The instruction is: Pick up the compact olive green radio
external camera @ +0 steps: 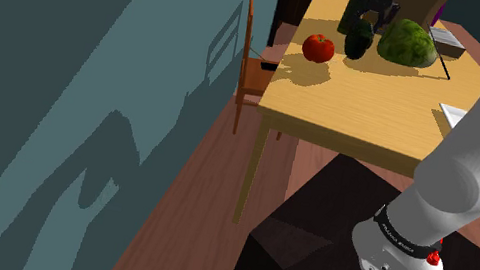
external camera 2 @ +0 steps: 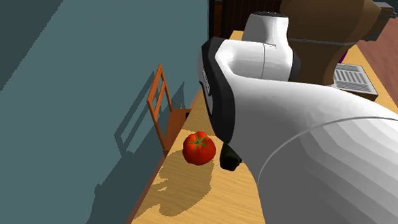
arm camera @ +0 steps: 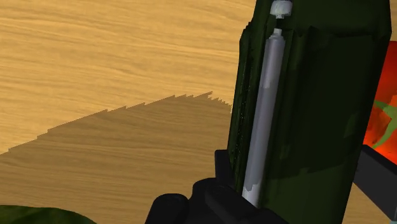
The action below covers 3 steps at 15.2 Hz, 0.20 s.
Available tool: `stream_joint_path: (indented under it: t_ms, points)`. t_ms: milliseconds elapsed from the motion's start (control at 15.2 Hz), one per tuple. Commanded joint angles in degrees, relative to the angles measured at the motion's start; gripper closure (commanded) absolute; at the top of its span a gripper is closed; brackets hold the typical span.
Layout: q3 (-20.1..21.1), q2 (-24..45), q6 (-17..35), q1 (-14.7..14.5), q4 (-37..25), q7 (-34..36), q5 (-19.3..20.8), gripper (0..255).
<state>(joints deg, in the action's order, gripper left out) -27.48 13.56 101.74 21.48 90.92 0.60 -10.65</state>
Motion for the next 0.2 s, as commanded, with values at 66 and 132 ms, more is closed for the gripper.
stream_joint_path:
  t_ms: [66,132]
  points:
    - [0.0,0.0,-1.5,0.1,-1.5,0.2,0.1,255]
    - [0.0,0.0,-1.5,0.1,-1.5,0.2,0.1,255]
